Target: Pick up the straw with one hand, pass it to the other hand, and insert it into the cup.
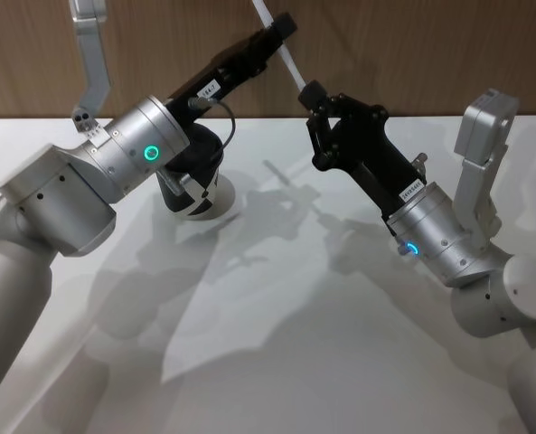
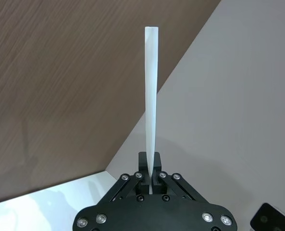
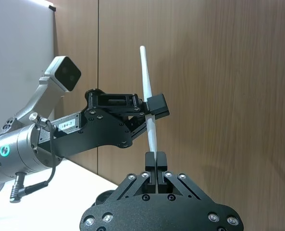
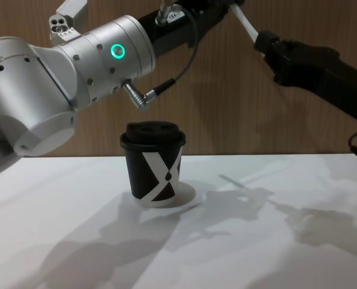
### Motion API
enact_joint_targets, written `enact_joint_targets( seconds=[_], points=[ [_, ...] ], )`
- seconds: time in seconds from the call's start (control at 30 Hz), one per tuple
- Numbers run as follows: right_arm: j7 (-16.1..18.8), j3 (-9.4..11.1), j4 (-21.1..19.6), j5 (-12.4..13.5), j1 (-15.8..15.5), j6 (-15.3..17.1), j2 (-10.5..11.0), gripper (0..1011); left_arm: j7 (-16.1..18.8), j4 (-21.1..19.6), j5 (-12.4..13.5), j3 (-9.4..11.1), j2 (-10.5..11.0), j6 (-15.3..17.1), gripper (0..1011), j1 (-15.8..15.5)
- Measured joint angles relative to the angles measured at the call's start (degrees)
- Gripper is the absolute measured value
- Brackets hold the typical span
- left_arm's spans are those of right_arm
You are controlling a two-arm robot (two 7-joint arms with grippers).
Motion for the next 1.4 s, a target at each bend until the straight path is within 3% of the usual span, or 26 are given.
enact_joint_targets(
  seconds=[0.2, 0.67, 1.07, 1.17, 1.4],
  points=[
    [0.0, 0.0, 0.0, 0.0, 0.0, 0.0, 0.0, 144, 0.2, -0.1, -0.3, 0.1, 0.3, -0.1, 7, -0.1],
    [0.0, 0.0, 0.0, 0.0, 0.0, 0.0, 0.0, 594, 1.3, -0.8, -0.2, 0.6, 1.2, -0.9, 6, -0.2],
    [0.0, 0.0, 0.0, 0.0, 0.0, 0.0, 0.0, 957, 6.3, -4.7, 5.7, 1.9, 3.6, -5.6, 7, 1.1],
    [0.0, 0.0, 0.0, 0.0, 0.0, 0.0, 0.0, 1001, 8.0, -6.0, 7.9, 2.1, 4.3, -7.1, 7, 1.6],
    [0.0, 0.0, 0.0, 0.0, 0.0, 0.0, 0.0, 1001, 12.7, -9.8, 13.6, 2.3, 6.2, -10.6, 7, 3.3]
  ],
)
